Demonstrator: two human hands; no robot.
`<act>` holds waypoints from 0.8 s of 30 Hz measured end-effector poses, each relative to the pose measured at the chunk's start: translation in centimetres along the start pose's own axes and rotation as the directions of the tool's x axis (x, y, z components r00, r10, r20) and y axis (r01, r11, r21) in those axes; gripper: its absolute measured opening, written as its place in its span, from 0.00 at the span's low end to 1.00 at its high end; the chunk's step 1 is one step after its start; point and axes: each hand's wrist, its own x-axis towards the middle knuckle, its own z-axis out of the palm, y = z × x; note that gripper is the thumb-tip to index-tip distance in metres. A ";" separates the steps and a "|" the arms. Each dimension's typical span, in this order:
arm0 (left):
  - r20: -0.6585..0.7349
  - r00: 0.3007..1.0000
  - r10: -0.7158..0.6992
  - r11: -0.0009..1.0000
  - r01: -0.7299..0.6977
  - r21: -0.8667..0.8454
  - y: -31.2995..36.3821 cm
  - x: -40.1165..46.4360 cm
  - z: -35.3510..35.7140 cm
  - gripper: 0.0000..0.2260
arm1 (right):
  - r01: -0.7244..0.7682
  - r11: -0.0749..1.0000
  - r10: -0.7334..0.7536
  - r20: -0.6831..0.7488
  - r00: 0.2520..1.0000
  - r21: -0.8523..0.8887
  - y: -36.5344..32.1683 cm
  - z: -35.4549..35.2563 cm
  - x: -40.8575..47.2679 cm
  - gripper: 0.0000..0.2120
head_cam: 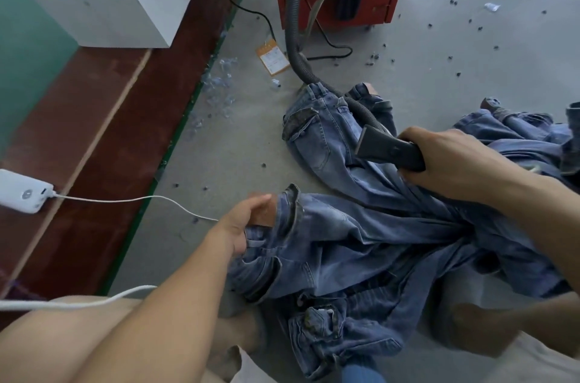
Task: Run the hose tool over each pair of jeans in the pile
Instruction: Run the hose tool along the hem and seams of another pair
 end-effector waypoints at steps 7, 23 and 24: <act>-0.004 0.972 0.237 0.946 -0.232 -0.225 5.2 0.4 1.4 0.18 | 0.020 0.999 -0.019 0.043 0.999 -0.038 1.0 0.8 -0.8 0.13; 0.399 0.875 -0.275 0.942 0.163 0.292 1.3 0.7 -1.6 0.33 | -0.019 1.000 0.018 -0.017 1.000 -0.003 1.9 -0.1 -0.6 0.14; 0.329 0.867 -0.375 0.869 0.205 0.451 -0.1 0.8 -1.6 0.29 | -0.019 1.000 0.019 -0.020 1.000 -0.004 1.9 0.0 -0.7 0.14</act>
